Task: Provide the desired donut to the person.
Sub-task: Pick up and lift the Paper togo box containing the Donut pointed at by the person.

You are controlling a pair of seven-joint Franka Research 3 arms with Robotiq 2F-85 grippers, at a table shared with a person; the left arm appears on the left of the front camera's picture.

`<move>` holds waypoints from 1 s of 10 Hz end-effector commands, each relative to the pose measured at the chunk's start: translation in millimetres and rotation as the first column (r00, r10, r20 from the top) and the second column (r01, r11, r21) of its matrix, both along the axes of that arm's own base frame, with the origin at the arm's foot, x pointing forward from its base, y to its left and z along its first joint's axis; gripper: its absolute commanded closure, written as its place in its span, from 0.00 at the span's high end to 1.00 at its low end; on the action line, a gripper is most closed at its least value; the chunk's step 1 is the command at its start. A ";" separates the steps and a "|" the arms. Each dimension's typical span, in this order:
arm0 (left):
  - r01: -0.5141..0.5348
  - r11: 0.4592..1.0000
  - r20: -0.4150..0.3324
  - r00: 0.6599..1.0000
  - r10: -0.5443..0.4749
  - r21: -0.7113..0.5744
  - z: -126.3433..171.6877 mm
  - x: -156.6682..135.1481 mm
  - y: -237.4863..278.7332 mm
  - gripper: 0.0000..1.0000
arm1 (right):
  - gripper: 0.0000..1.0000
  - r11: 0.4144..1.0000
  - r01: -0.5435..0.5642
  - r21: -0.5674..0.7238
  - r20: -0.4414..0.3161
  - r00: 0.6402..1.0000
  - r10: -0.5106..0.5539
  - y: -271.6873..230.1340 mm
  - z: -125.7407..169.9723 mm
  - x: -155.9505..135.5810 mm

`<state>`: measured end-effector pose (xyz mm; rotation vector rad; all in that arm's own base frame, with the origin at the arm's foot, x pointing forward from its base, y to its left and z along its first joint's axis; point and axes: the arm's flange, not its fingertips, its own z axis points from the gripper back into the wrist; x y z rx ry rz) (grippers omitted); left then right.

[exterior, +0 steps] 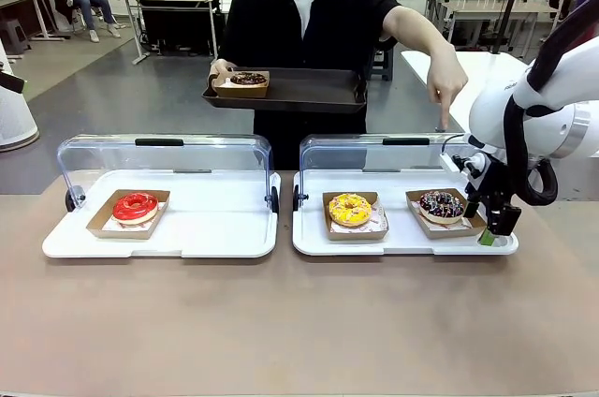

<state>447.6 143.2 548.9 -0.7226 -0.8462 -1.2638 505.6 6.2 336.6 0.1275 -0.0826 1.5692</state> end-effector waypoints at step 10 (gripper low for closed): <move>-0.002 1.000 0.006 1.000 0.002 -0.004 1.2 -0.3 0.8 1.00 | 0.37 1.000 -0.025 -0.012 -0.009 1.000 0.025 -4.3 -6.8 9.7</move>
